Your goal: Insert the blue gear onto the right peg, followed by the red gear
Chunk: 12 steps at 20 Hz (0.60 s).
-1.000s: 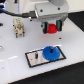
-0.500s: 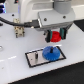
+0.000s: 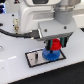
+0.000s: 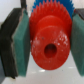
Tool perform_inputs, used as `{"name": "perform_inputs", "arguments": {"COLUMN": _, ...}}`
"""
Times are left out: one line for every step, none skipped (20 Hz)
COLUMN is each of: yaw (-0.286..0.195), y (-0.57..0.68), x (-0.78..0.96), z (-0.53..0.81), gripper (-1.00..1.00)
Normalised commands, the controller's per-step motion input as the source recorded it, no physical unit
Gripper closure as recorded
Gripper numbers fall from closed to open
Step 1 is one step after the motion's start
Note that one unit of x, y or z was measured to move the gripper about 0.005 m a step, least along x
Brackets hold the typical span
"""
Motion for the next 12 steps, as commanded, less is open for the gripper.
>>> {"name": "perform_inputs", "arguments": {"yaw": 0.000, "y": -0.02, "x": 0.23, "z": -0.07, "gripper": 1.00}}
{"name": "perform_inputs", "arguments": {"yaw": 0.000, "y": -0.01, "x": 0.18, "z": -0.11, "gripper": 1.00}}
{"name": "perform_inputs", "arguments": {"yaw": 0.000, "y": -0.01, "x": 0.12, "z": -0.12, "gripper": 1.00}}
{"name": "perform_inputs", "arguments": {"yaw": 0.000, "y": -0.07, "x": 0.09, "z": -0.18, "gripper": 1.00}}
{"name": "perform_inputs", "arguments": {"yaw": 0.000, "y": -0.12, "x": 0.10, "z": -0.23, "gripper": 1.00}}
{"name": "perform_inputs", "arguments": {"yaw": 0.000, "y": -0.14, "x": 0.10, "z": -0.25, "gripper": 1.00}}
{"name": "perform_inputs", "arguments": {"yaw": 0.000, "y": -0.15, "x": 0.10, "z": -0.26, "gripper": 1.00}}
{"name": "perform_inputs", "arguments": {"yaw": 0.000, "y": -0.21, "x": 0.15, "z": -0.24, "gripper": 1.00}}
{"name": "perform_inputs", "arguments": {"yaw": 0.000, "y": -0.19, "x": 0.14, "z": -0.23, "gripper": 1.00}}
{"name": "perform_inputs", "arguments": {"yaw": 0.000, "y": -0.19, "x": 0.15, "z": -0.24, "gripper": 1.00}}
{"name": "perform_inputs", "arguments": {"yaw": 0.000, "y": -0.15, "x": 0.13, "z": -0.29, "gripper": 1.00}}
{"name": "perform_inputs", "arguments": {"yaw": 0.000, "y": -0.10, "x": 0.11, "z": -0.32, "gripper": 1.00}}
